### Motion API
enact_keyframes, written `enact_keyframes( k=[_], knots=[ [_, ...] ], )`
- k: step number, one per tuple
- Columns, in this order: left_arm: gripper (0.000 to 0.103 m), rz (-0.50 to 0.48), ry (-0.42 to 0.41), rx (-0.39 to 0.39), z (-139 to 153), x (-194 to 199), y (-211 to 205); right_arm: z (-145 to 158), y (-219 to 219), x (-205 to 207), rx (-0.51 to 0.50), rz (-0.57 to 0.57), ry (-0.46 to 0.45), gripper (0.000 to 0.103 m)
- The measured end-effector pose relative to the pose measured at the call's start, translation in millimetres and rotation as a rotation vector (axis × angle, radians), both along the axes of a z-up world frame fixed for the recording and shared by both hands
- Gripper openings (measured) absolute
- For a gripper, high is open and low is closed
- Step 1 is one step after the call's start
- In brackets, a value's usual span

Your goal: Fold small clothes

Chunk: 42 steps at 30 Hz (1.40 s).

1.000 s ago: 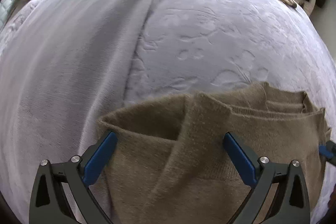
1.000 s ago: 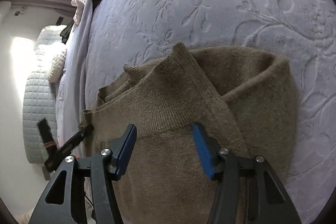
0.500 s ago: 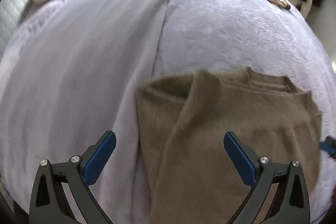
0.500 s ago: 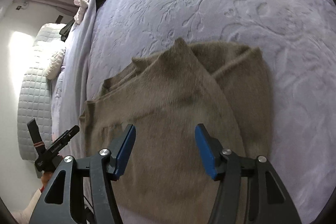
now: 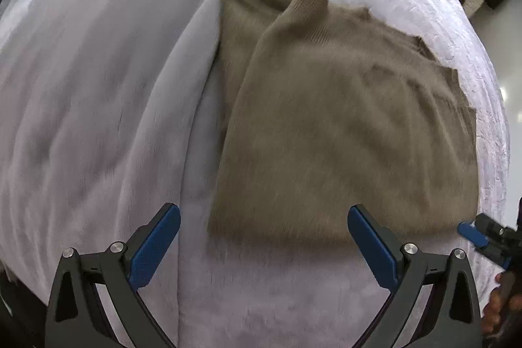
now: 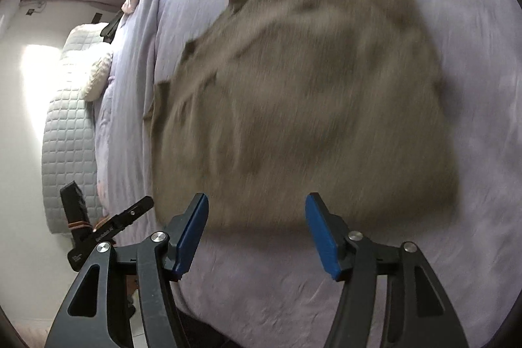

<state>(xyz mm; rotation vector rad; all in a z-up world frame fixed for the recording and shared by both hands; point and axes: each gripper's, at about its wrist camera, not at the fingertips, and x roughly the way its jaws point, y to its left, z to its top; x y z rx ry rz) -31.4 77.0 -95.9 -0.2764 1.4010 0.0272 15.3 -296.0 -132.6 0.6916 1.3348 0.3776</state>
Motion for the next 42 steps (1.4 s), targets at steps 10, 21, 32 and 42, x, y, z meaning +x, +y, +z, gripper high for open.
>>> enact_keyframes(
  k=[10,21,32,42],
  knots=[
    [0.103,0.067,0.022,-0.068,-10,-39,12,-25,47,-31,0.085,0.019,0.108,0.066],
    [0.103,0.172,-0.008,-0.165,-1,-66,62,-53,143,-4,0.244,0.078,0.163,0.066],
    [0.103,0.226,-0.033,-0.185,4,-81,95,-99,219,12,0.460,-0.031,0.268,0.053],
    [0.103,0.233,-0.028,-0.173,0,-85,105,-75,241,23,0.327,0.097,0.178,0.008]
  ],
)
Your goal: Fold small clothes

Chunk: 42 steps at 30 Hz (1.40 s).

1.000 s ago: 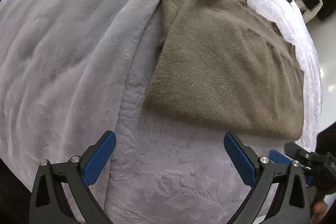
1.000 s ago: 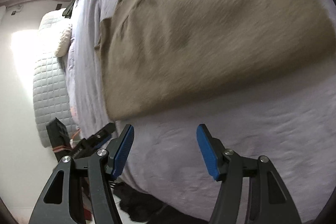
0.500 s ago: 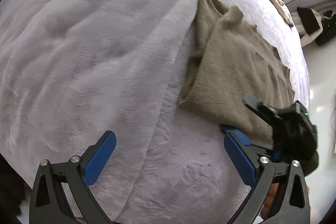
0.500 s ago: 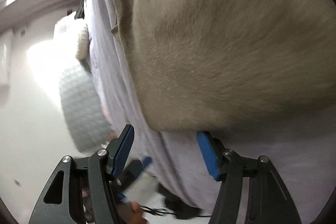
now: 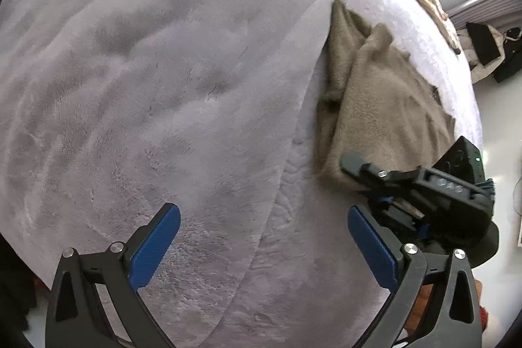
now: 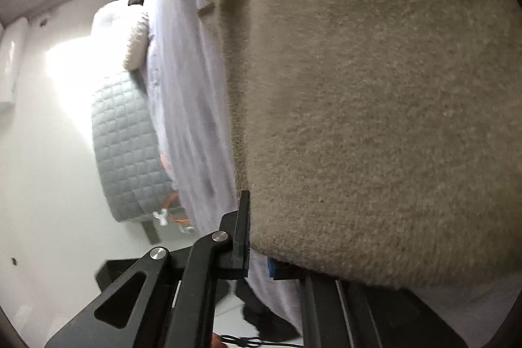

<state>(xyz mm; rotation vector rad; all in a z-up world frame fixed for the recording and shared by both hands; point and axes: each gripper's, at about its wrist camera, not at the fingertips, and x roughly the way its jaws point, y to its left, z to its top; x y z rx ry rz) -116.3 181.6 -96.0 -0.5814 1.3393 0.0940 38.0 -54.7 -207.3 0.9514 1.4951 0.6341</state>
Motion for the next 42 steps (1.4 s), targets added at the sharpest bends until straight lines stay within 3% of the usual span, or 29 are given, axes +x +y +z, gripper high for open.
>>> enact_keyframes(
  k=[4,9,13,20,27,32,42],
  knots=[
    [0.103,-0.020,-0.003,0.018,1,3,-3,-13,15,-4,-0.089,0.033,0.018,0.008],
    [0.103,-0.037,-0.007,0.019,3,9,-11,-1,22,-13,-0.151,0.143,-0.007,0.019],
    [0.103,-0.048,-0.019,0.018,7,14,-20,20,15,-24,-0.199,0.208,-0.060,0.052],
    [0.103,-0.098,-0.012,0.032,6,22,-42,35,-42,-43,-0.233,0.189,-0.051,0.053],
    [0.103,-0.175,0.012,0.088,2,25,-69,37,-104,-56,-0.283,0.087,-0.032,0.053],
    [0.103,-0.220,0.028,0.112,-1,26,-84,31,-122,-59,-0.271,0.038,-0.006,0.053],
    [0.103,-0.234,0.041,0.073,-9,28,-103,28,-138,-58,-0.242,-0.007,-0.002,0.055]
  ],
)
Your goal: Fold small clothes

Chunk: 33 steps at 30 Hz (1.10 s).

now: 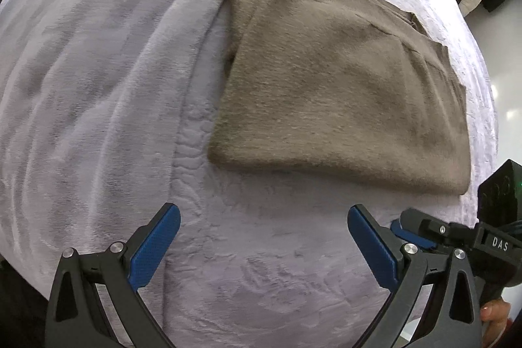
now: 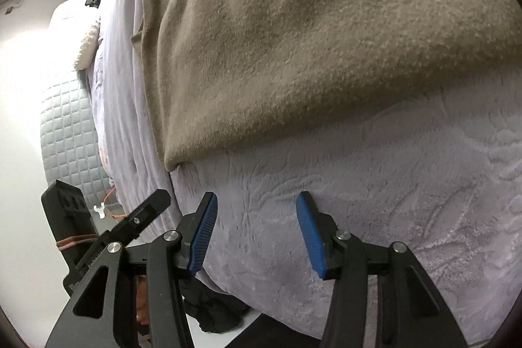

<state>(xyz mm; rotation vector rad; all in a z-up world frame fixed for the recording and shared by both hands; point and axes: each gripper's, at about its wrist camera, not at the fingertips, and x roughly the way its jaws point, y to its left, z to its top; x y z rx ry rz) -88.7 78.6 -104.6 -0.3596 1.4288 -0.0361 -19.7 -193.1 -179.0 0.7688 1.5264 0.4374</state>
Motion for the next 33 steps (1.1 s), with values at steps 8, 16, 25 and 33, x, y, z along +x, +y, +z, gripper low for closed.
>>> enact_keyframes(
  k=[8,16,25,33],
  knots=[
    [0.103,0.119,0.022,-0.227,-11,1,12,-5,-4,18,0.079,-0.103,-0.020,0.057],
    [0.103,0.196,0.023,-0.342,-20,7,4,-22,-5,30,0.157,-0.208,0.020,0.057],
    [0.103,0.323,-0.004,-0.481,-29,17,0,-25,-19,36,0.270,-0.331,0.031,0.011],
    [0.098,0.437,-0.074,-0.436,-26,40,-16,17,-12,57,0.305,-0.250,-0.086,0.010]
  ],
)
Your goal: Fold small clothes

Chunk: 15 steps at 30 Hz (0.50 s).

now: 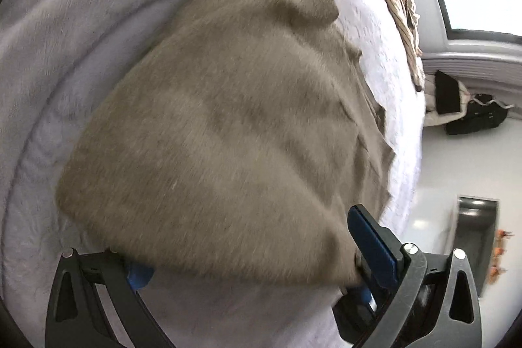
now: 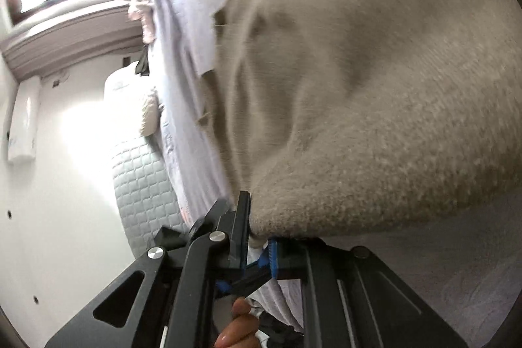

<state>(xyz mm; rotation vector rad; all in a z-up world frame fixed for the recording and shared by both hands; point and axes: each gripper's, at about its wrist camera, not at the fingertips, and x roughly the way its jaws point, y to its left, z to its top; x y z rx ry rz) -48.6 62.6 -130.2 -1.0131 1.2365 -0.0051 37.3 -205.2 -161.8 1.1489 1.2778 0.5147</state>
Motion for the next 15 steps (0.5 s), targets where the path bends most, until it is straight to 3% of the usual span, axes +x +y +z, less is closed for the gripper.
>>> enact_keyframes(
  k=[3,5,7,10,15],
  knots=[
    [0.064,-0.004,0.010,0.149,10,9,2,0,4,4,-0.033,0.034,-0.004,0.010],
    [0.029,-0.017,0.026,0.222,12,13,6,-7,1,3,-0.041,0.042,0.013,0.010],
    [0.016,-0.052,0.016,0.267,12,15,10,-14,0,-1,-0.058,0.054,0.033,0.010],
    [0.016,-0.157,-0.028,0.403,21,17,2,-19,2,-5,-0.096,0.107,0.068,0.010],
    [0.016,-0.377,-0.151,0.734,45,13,-41,5,-9,0,-0.233,0.220,0.049,0.014]
  ],
)
